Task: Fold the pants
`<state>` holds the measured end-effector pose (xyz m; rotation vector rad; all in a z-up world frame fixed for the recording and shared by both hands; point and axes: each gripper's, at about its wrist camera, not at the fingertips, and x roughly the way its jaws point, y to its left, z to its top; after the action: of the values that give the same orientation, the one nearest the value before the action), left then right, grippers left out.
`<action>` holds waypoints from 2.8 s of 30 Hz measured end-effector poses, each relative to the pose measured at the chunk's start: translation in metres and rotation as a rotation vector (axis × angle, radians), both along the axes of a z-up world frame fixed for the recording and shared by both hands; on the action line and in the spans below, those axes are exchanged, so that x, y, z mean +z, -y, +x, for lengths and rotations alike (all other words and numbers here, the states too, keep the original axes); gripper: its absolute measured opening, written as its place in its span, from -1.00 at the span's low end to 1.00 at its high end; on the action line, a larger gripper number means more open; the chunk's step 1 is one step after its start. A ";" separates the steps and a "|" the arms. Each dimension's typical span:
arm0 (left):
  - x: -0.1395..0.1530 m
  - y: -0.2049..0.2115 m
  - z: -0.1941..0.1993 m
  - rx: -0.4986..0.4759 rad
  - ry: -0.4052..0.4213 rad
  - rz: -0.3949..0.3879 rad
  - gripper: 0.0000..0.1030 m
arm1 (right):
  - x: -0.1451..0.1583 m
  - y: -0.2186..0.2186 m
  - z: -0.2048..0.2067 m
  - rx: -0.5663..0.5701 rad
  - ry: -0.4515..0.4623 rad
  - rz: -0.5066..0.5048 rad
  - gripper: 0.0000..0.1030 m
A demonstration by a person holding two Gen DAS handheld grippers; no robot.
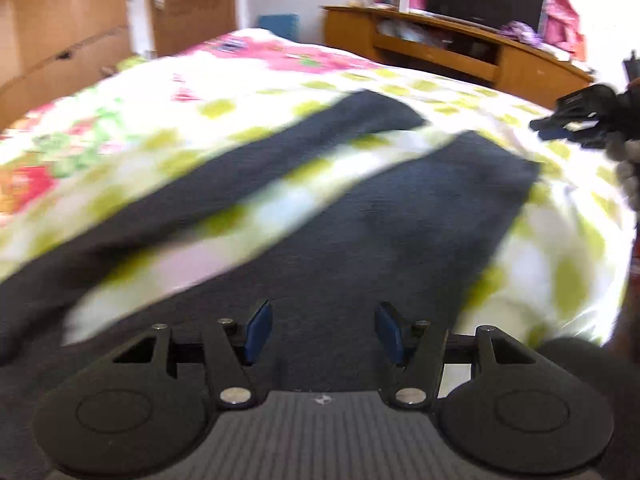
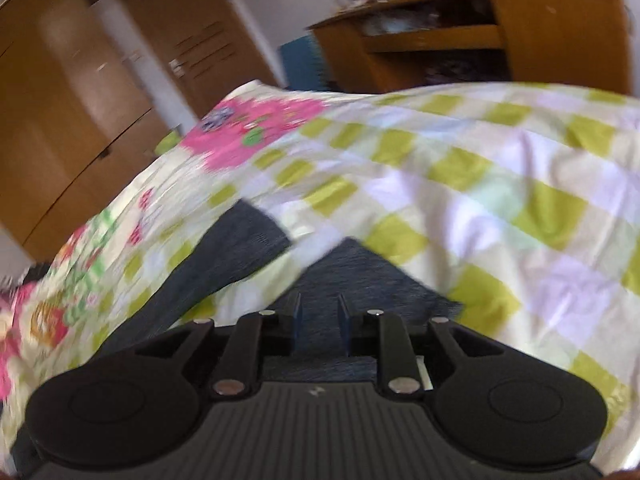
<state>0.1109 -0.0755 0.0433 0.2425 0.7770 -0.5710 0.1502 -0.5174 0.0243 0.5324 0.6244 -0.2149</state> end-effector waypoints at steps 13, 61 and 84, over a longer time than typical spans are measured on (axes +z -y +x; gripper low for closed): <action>0.014 -0.261 0.053 0.382 0.094 0.176 0.69 | -0.005 -0.355 0.205 1.025 -0.070 -0.296 -0.18; 0.038 -0.333 0.051 0.341 0.068 0.280 -0.56 | 0.056 -0.432 0.168 1.322 -0.207 -0.607 -0.93; -0.029 -0.292 -0.133 0.383 0.169 0.491 -0.44 | -0.036 -0.406 -0.033 1.174 -0.339 -0.539 -0.80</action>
<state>-0.0225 0.2163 0.0142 0.5714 0.7653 0.0109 0.1174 -0.1115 -0.0118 -0.4438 1.0677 0.6414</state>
